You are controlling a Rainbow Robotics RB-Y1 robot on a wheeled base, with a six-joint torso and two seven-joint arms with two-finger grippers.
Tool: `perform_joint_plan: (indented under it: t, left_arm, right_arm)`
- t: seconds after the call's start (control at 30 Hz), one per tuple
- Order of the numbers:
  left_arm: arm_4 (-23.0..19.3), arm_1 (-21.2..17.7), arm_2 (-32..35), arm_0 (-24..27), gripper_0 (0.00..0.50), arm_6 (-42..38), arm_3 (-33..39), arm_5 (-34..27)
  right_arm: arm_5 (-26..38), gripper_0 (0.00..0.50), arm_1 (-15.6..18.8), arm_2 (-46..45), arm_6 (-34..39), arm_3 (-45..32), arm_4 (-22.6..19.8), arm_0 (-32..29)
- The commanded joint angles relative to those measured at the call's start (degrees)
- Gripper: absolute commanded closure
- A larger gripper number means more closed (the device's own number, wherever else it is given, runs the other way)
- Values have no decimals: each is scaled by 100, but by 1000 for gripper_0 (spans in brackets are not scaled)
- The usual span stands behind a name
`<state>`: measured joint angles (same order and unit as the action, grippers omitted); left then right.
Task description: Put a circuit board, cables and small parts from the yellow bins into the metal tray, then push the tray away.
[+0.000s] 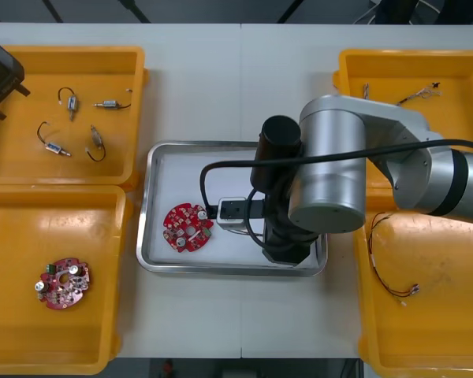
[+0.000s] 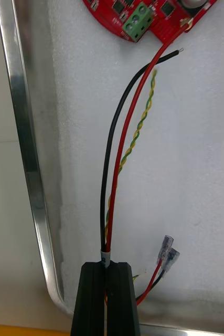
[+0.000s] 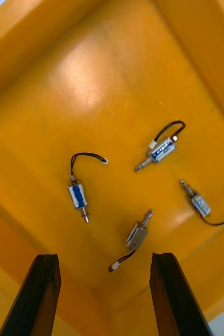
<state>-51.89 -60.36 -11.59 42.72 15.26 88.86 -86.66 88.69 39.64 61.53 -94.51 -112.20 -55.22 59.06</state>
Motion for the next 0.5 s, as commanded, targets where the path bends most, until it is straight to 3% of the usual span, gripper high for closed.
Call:
perform_joint_plan:
  t: [0.03, 0.3, 0.47, 0.5]
  left_arm:
    - [179, -134, -177, 210, 0, -726, -168, 387]
    - [214, -99, -538, 210, 0, -1447, -229, 730]
    - [249, -46, -784, 210, 0, -1420, -361, 809]
    - [249, -11, -810, 210, 0, -1411, -431, 835]
  right_arm:
    - [-221, 500, -299, 544, -85, 233, 301, 220]
    - [-300, 500, -580, 737, -146, 620, 591, 211]
    - [-361, 500, -633, 790, -155, 734, 706, 211]
    - [-370, 475, -642, 790, -137, 734, 706, 211]
